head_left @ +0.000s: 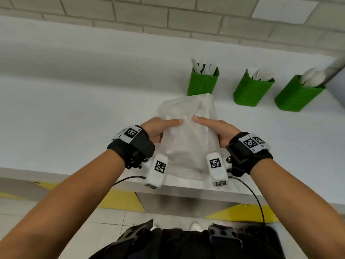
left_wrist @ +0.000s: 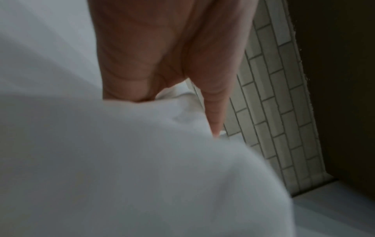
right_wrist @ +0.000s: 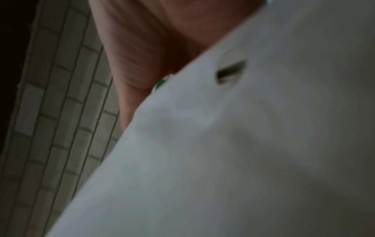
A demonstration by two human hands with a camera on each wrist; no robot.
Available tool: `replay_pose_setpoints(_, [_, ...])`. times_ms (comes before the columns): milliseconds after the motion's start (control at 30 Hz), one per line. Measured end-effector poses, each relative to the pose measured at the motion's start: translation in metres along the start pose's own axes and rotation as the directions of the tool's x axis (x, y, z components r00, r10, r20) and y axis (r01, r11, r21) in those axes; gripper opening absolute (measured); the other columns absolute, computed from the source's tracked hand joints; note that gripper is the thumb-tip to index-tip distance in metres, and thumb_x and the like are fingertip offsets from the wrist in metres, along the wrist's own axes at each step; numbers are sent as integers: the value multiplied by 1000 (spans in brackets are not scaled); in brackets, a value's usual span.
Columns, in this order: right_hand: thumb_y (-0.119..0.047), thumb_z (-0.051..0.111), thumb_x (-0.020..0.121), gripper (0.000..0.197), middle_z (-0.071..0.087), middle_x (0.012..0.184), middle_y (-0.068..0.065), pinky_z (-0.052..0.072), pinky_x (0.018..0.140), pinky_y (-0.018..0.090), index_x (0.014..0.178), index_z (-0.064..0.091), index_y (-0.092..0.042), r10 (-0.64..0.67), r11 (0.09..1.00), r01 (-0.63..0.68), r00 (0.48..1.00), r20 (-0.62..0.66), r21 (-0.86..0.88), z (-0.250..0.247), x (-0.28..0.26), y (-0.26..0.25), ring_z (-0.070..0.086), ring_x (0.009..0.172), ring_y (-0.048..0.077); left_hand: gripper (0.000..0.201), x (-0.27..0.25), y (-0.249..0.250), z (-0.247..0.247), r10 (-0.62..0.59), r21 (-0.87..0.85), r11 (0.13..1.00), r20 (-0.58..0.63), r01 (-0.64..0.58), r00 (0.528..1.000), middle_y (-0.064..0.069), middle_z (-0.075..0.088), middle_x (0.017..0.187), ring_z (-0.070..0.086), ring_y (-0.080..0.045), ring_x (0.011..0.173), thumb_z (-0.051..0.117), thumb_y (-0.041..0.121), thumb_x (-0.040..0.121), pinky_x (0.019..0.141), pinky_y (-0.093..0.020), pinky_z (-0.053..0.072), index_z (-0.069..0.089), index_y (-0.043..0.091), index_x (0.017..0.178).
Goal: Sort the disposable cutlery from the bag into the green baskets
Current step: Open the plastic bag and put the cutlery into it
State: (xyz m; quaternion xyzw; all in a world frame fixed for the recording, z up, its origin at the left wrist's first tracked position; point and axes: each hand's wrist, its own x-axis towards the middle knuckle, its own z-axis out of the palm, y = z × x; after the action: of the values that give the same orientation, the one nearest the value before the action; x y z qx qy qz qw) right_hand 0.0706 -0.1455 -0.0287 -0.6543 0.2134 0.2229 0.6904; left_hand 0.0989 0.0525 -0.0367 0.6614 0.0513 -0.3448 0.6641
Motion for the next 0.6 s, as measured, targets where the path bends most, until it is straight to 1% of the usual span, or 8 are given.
replay_pose_setpoints(100, [-29,81,65,58,70,109,11,55,84,34,116,65,-7,-64,994,70,996,-68,88,-35,-16,4,69,97,23,48,12,10,35,15,23,1000,54,-16,998,-10,66,117,64,-24,104,63,39,86,92,-40,50,58,9,123])
replay_pose_setpoints(167, [-22,80,66,58,71,107,10,55,83,34,119,62,-6,-159,980,173,978,-133,97,-57,-29,-1,69,95,23,47,14,20,57,42,-25,999,70,-40,997,-1,71,103,65,-21,93,47,57,88,81,-36,52,62,21,114])
replay_pose_setpoints(233, [-13,81,66,63,71,108,7,57,79,32,124,57,-9,-308,945,322,931,-196,47,-77,-41,-11,69,96,20,55,17,34,73,80,-116,991,65,-72,995,0,68,96,63,-22,90,30,68,87,75,-37,50,60,25,106])
replay_pose_setpoints(300, [-10,87,58,78,68,114,3,55,84,32,127,50,-13,-501,863,500,832,-239,-66,-90,-51,-23,67,103,17,67,18,52,85,160,-186,971,44,-149,986,0,64,110,60,-23,104,20,73,86,83,-40,48,58,26,114])
replay_pose_setpoints(367, [-7,89,55,87,62,121,-2,51,92,27,128,44,-16,-687,727,649,684,-246,-227,-96,-60,-32,61,110,10,76,20,70,96,267,-195,947,35,-255,963,6,64,119,58,-17,113,10,75,85,88,-40,46,56,30,125])
replay_pose_setpoints(467, [-17,88,58,83,52,118,-9,43,96,21,122,36,-27,-883,445,738,456,-111,-508,-102,-71,-32,54,110,4,88,19,86,101,341,-237,916,30,-325,940,6,67,116,62,-14,108,1,80,79,83,-37,50,58,30,123])
replay_pose_setpoints(533, [-22,84,58,71,51,112,-1,46,83,29,112,39,-31,-948,201,691,317,41,-695,-106,-74,-24,53,101,13,93,18,87,93,331,-296,908,73,-297,941,2,66,119,61,-19,112,5,85,74,90,-43,48,61,28,121])
replay_pose_setpoints(600, [-10,82,51,72,57,106,9,44,73,34,109,42,-25,-934,-99,531,243,263,-842,-109,-69,-10,52,94,21,90,18,81,86,338,-321,908,180,-269,924,-5,64,123,59,-25,116,18,85,74,95,-43,48,62,22,121])
